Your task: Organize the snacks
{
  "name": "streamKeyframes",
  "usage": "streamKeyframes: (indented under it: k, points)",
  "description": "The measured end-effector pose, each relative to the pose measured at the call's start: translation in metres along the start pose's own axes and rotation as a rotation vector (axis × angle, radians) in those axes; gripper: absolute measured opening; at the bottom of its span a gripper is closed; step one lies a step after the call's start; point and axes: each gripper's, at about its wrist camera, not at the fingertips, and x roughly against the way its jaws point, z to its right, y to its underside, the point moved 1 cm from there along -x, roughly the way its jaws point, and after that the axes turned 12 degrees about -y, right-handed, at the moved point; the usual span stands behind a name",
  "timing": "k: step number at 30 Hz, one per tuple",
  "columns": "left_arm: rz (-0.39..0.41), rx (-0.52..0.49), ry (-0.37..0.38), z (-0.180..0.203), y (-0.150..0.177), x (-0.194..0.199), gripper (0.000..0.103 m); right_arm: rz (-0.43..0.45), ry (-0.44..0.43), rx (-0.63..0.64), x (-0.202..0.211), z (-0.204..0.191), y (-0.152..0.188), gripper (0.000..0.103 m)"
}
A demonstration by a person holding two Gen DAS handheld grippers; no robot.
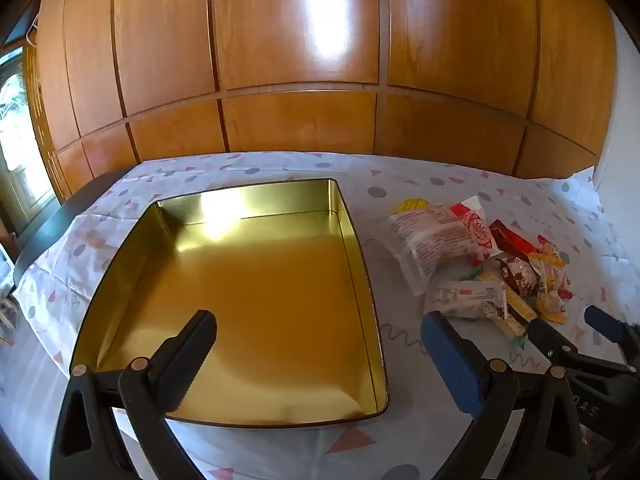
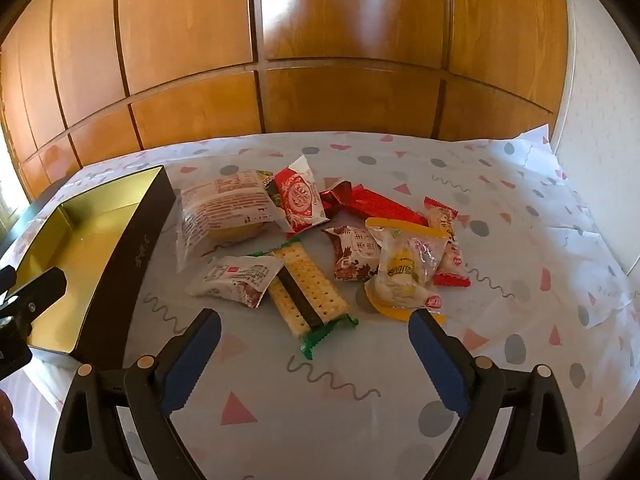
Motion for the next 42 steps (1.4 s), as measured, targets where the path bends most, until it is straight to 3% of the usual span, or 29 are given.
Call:
streamKeyframes:
  k: [9,10,17,42]
  points:
    - [0.01,0.001,-0.03,-0.013,0.004,0.001,0.103,-0.007,0.012,-0.019,0.006,-0.006,0.004,0.096]
    - [0.006,-0.007,-0.045,-0.005,0.004,0.0,0.103,0.024,-0.023,0.019,0.014,-0.006,0.003,0.096]
    - [0.023,-0.01,-0.053,-0.006,0.002,0.006,0.103,0.038,-0.021,0.043,0.013,-0.008,0.005,0.096]
    - [0.051,-0.031,-0.029,-0.004,-0.001,0.019,0.103,0.036,-0.039,0.052,0.015,-0.01,0.007,0.096]
